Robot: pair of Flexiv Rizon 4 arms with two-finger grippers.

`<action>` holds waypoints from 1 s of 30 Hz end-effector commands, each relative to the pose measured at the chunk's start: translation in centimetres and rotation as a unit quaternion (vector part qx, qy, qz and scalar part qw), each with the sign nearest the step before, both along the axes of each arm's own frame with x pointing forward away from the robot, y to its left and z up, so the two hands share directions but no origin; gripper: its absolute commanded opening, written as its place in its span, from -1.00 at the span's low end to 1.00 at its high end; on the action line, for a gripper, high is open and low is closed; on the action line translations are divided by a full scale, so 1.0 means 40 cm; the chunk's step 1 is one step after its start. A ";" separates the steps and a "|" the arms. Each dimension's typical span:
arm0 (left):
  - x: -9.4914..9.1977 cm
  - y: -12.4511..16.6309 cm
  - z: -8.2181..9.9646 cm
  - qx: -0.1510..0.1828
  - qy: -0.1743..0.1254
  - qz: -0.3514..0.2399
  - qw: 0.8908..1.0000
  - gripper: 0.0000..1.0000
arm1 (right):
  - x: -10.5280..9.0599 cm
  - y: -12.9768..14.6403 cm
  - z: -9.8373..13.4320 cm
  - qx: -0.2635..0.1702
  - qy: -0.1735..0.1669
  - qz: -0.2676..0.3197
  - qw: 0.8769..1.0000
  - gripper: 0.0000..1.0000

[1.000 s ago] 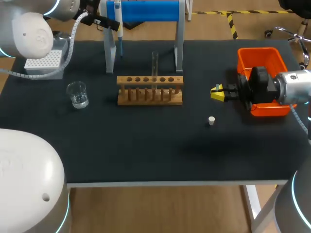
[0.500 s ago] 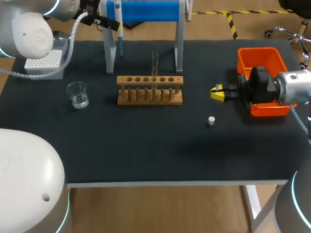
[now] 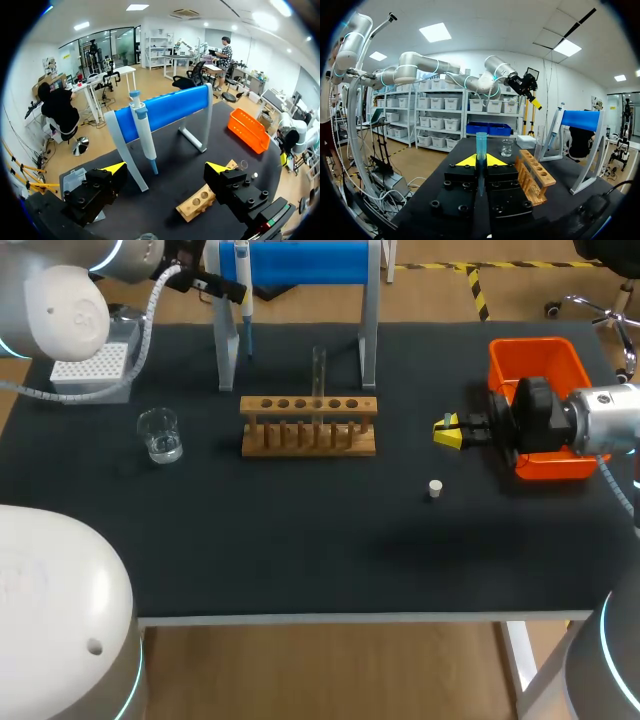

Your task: Invert the test tube, pick up the pipette, mount the tip to pipette, aspirate from beaker and dispense into the tube, eject the tip, return the pipette, and cap with the stopper.

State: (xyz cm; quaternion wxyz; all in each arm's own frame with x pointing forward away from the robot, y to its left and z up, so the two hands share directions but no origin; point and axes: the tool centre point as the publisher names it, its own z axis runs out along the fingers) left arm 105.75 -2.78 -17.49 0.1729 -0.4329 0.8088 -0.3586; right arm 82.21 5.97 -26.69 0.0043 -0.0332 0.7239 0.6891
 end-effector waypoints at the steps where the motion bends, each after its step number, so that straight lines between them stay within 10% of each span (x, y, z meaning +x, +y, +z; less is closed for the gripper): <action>1: 0.009 -0.007 -0.003 -0.001 0.001 0.003 1.000 1.00 | 0.001 -0.002 0.000 0.000 0.000 0.002 1.000 -1.00; 30: 0.085 -0.058 -0.042 -0.021 -0.022 0.085 0.996 1.00 | 0.001 -0.002 0.000 0.000 0.000 0.002 1.000 -1.00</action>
